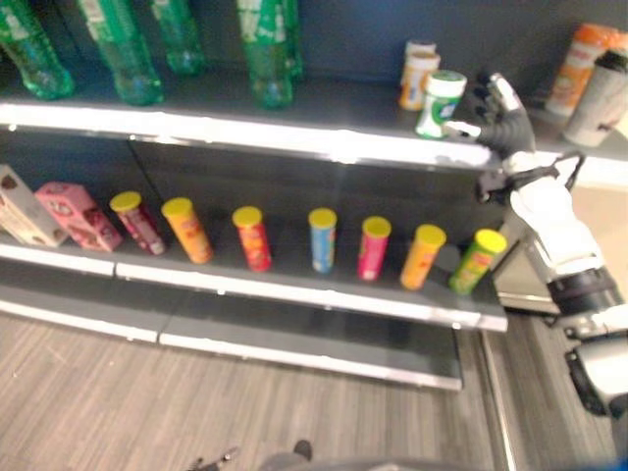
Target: Put the goods on the table back onto the shelves and tidy them up.
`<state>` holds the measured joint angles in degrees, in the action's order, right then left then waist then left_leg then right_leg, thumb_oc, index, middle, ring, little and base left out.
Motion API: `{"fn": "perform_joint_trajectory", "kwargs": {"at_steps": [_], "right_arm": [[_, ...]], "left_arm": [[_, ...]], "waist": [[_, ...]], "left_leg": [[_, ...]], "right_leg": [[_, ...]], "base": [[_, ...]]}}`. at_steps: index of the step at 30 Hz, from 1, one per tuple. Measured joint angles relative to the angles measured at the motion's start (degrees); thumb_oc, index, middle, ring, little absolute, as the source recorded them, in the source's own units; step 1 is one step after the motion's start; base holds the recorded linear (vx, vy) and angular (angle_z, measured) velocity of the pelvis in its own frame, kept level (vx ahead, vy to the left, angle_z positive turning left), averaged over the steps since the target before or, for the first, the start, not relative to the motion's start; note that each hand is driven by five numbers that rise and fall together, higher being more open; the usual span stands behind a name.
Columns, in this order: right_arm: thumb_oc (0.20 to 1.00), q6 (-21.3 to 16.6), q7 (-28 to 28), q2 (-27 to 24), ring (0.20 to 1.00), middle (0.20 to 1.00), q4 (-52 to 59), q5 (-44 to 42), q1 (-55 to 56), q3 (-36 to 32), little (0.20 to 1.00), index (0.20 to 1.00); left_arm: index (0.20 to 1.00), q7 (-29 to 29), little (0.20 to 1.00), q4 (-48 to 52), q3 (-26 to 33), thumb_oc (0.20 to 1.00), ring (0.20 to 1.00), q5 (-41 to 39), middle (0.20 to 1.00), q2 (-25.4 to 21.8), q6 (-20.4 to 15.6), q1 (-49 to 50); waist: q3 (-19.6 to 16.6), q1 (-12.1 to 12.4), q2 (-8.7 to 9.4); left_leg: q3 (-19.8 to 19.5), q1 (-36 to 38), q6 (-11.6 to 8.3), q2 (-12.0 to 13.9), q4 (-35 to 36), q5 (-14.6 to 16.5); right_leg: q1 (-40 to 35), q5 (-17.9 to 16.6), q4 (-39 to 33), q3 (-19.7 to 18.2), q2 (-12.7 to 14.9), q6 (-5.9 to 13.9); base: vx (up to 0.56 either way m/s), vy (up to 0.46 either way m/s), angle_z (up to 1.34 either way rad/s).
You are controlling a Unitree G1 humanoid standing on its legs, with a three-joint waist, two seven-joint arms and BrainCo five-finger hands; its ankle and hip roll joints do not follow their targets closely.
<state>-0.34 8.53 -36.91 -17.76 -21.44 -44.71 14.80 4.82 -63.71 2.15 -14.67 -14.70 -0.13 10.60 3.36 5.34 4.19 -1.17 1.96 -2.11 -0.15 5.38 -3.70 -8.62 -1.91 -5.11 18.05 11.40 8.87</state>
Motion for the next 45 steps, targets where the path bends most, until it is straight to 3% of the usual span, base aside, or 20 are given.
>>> {"fn": "perform_joint_trajectory", "kwargs": {"at_steps": [38,45], "right_arm": [[1.000,0.14,-0.41,0.90,1.000,1.000,-2.20,0.67,-2.96,2.80,1.000,1.000],[1.000,0.43,1.74,0.68,1.000,1.000,3.46,5.22,-0.66,-0.03,1.000,1.000]], "left_arm": [[1.000,0.24,1.000,-1.67,0.00,1.000,1.000,-0.03,1.000,0.25,-0.04,-0.13],[1.000,0.98,1.000,-1.51,0.06,1.000,1.000,-0.03,1.000,0.34,-0.02,-0.12]], "waist": [[-0.56,0.20,0.51],[-0.54,-0.34,0.48]], "left_leg": [[-0.27,-0.14,-0.02,-0.04,0.00,-0.02],[-0.28,-0.29,0.01,-0.06,0.01,-0.01]], "right_leg": [[0.00,0.01,0.00,0.20,0.01,-0.02],[0.12,0.04,0.00,0.21,0.05,-0.06]], "base": [[0.00,0.001,0.00],[0.00,0.000,0.00]]}}
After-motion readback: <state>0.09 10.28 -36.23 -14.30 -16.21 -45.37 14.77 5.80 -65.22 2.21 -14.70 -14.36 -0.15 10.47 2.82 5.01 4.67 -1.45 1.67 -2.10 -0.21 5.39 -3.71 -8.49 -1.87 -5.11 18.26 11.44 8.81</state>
